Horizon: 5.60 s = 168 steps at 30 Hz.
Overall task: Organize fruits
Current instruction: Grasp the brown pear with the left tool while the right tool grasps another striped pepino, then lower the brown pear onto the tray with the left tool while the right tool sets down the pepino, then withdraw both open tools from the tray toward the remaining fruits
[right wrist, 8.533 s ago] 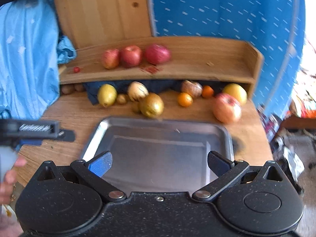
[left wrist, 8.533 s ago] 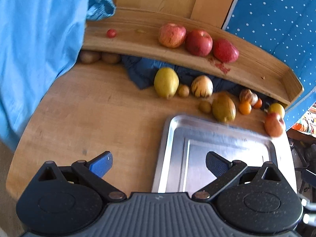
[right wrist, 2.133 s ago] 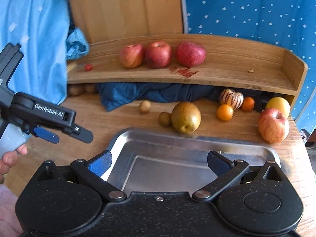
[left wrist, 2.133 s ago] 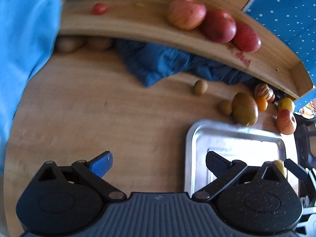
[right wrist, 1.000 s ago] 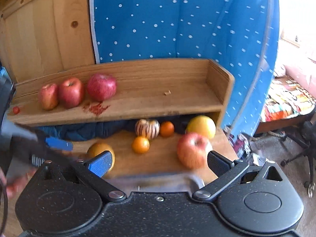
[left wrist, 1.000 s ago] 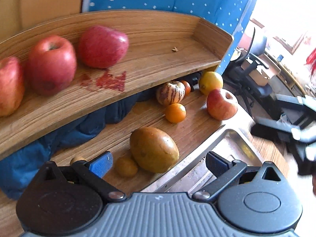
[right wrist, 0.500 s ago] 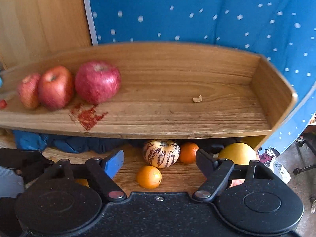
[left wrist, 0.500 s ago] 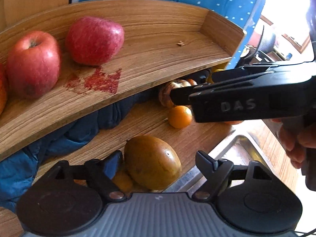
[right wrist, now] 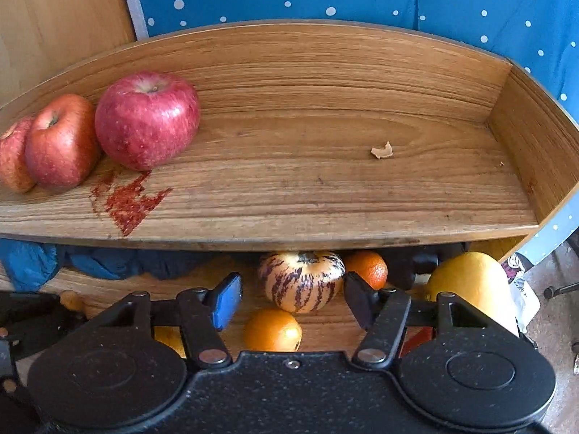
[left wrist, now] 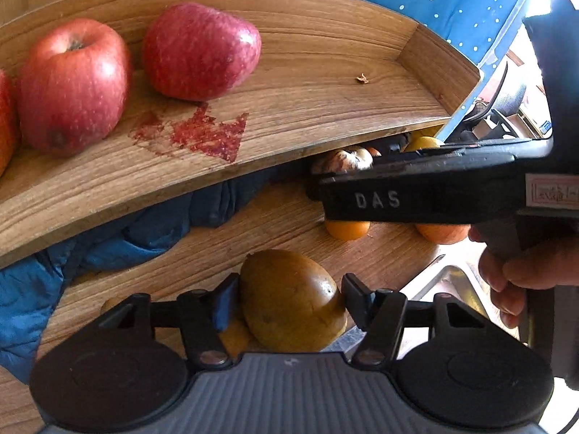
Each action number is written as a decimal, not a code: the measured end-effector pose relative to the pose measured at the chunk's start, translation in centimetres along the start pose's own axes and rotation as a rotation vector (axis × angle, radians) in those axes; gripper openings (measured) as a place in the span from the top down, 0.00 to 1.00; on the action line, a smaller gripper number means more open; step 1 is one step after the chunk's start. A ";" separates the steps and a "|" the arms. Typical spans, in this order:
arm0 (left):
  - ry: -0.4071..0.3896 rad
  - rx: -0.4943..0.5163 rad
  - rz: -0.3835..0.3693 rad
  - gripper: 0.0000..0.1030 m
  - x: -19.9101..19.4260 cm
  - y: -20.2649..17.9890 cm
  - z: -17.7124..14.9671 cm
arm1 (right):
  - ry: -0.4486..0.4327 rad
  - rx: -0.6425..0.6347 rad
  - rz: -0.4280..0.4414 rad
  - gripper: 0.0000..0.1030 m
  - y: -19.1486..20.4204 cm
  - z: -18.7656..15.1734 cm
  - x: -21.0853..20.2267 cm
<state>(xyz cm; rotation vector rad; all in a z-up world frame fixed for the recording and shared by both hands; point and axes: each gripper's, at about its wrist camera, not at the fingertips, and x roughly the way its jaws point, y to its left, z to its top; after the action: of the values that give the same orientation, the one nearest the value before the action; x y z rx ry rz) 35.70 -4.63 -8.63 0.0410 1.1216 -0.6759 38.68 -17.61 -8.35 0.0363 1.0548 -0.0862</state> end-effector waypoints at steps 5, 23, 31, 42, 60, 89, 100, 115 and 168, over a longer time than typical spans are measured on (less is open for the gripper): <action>-0.014 -0.020 -0.003 0.37 0.0 0.3 -0.1 | 0.000 -0.025 -0.024 0.37 0.8 0.3 0.3; -0.037 -0.075 0.009 0.39 -1.4 0.7 -1.1 | -0.048 -0.015 -0.044 0.47 2.0 -1.7 -0.8; -0.057 -0.065 -0.016 0.39 -2.8 0.1 -1.5 | -0.086 0.023 -0.023 0.47 1.4 -2.3 -3.6; -0.076 -0.048 -0.045 0.39 -5.2 -0.4 -3.2 | -0.158 0.062 -0.043 0.47 0.8 -3.9 -8.3; -0.008 0.019 -0.103 0.39 -7.0 -1.6 -7.9 | -0.207 0.141 -0.065 0.47 4.3 -12.8 -17.0; 0.014 -0.002 0.015 0.40 -7.1 -5.2 -12.5 | -0.042 0.091 -0.018 0.47 3.5 -22.5 -16.8; 0.008 -0.025 0.047 0.40 -7.0 -5.6 -12.4 | -0.018 0.051 -0.002 0.46 3.0 -22.7 -15.7; -0.045 -0.072 0.085 0.13 -9.6 -6.4 -13.8 | -0.032 0.037 0.052 0.26 2.6 -23.8 -17.1; 0.011 -0.259 0.417 0.01 -16.4 -0.6 -16.0 | -0.117 0.030 0.123 0.01 3.1 -22.5 -20.2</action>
<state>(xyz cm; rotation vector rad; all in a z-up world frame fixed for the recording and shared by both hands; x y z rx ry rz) 18.07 8.45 -2.00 0.0552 1.1578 -0.1576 9.56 -11.80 -1.96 0.1221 0.9322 0.0073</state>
